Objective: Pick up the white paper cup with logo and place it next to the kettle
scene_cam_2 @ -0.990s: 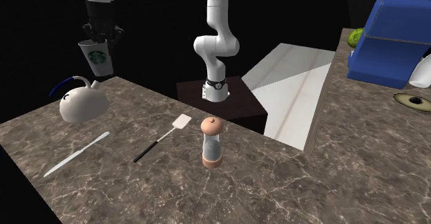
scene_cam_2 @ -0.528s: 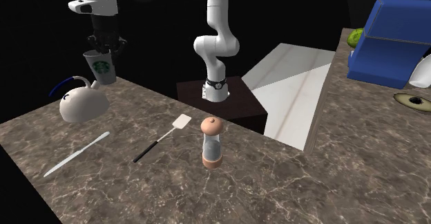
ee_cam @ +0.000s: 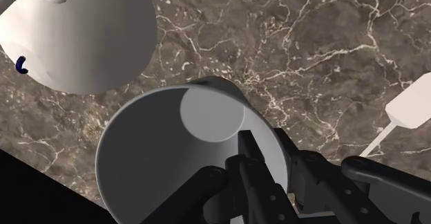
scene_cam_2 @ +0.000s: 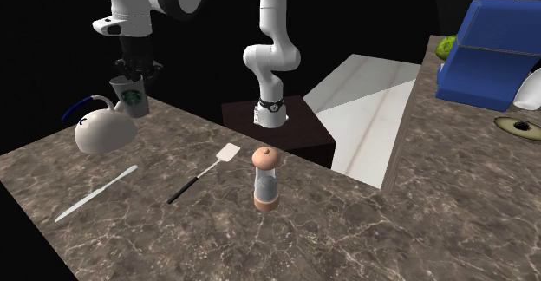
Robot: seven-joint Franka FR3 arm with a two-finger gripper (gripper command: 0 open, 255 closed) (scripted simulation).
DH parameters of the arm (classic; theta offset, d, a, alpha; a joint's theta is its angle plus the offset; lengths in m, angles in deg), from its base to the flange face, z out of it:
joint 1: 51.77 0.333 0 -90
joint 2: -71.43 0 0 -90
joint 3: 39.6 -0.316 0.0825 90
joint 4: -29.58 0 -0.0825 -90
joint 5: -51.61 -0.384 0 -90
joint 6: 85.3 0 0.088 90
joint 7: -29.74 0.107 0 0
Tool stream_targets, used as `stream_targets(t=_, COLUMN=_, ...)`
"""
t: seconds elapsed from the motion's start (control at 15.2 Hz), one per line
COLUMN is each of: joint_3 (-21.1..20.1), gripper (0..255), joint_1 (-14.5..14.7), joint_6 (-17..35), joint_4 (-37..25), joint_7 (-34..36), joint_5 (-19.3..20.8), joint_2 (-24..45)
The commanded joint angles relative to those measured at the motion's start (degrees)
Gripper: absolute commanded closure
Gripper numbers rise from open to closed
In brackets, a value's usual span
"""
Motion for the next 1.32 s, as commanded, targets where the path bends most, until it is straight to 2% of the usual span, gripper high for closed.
stream_targets(t=0.0, joint_3=0.26, gripper=255, joint_1=-0.09, joint_6=1.61, joint_4=1.32, joint_7=-0.03, joint_5=0.02, joint_2=0.25)
stream_targets(t=1.25, joint_3=2.67, gripper=255, joint_1=-0.02, joint_6=16.92, joint_4=10.87, joint_7=-1.52, joint_5=-2.74, joint_2=6.82)
